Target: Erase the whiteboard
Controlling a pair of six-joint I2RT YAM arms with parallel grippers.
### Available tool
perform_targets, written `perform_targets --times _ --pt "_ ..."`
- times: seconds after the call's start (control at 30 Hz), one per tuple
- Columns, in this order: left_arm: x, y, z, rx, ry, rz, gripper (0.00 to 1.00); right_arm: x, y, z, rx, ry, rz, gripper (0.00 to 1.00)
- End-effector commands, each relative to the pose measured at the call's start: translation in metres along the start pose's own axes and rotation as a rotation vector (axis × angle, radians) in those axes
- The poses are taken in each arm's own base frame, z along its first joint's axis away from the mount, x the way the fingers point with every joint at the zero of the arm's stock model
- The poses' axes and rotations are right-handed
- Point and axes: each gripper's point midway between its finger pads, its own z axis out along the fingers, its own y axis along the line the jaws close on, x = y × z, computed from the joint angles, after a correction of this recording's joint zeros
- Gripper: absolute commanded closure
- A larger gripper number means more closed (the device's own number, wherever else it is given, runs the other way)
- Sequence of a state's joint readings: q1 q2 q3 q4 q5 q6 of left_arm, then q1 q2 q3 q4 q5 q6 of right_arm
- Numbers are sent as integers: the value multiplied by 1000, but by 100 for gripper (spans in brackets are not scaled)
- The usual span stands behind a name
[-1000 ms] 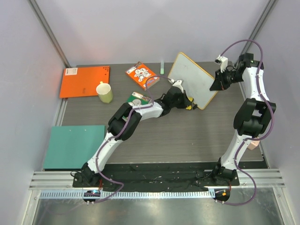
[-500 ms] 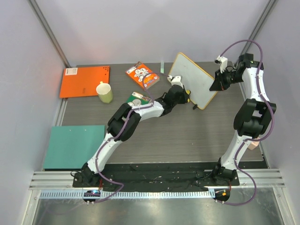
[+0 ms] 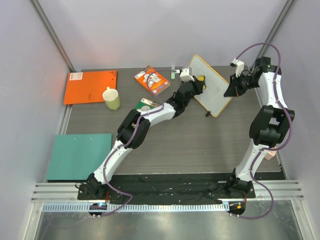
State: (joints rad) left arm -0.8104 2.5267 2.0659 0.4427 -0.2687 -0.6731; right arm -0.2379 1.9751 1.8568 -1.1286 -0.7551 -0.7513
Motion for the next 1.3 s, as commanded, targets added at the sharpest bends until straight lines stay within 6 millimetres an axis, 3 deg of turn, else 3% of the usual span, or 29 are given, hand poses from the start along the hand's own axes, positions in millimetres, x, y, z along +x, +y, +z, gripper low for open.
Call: perform_targets --times 0.0,0.03,0.1,0.23,0.37,0.53,0.67,0.93,1.03,1.27 --pt "52 -14 -24 46 -29 -85 100 77 57 29 -246 293 135 99" --pt "45 -20 -29 59 -74 -116 100 76 57 29 -247 292 135 99" --pt "59 -10 -40 17 -83 -159 100 76 57 29 -250 287 136 99" --pt "81 -25 -51 38 -64 -267 100 75 58 28 -251 284 136 99" --pt "95 -45 -48 116 -14 -277 100 75 59 26 -243 288 130 99" --pt "84 -55 -45 134 -19 -242 100 75 59 24 -240 288 131 99" --pt "68 -36 -37 91 -54 -201 100 74 61 24 -247 284 133 99" --pt "12 27 -6 10 -161 -179 100 77 61 23 -245 295 128 99" --pt "-6 37 4 5 -190 -180 100 77 61 22 -246 296 131 99" --pt "-13 47 16 -4 -203 -169 100 80 60 22 -244 307 128 99"
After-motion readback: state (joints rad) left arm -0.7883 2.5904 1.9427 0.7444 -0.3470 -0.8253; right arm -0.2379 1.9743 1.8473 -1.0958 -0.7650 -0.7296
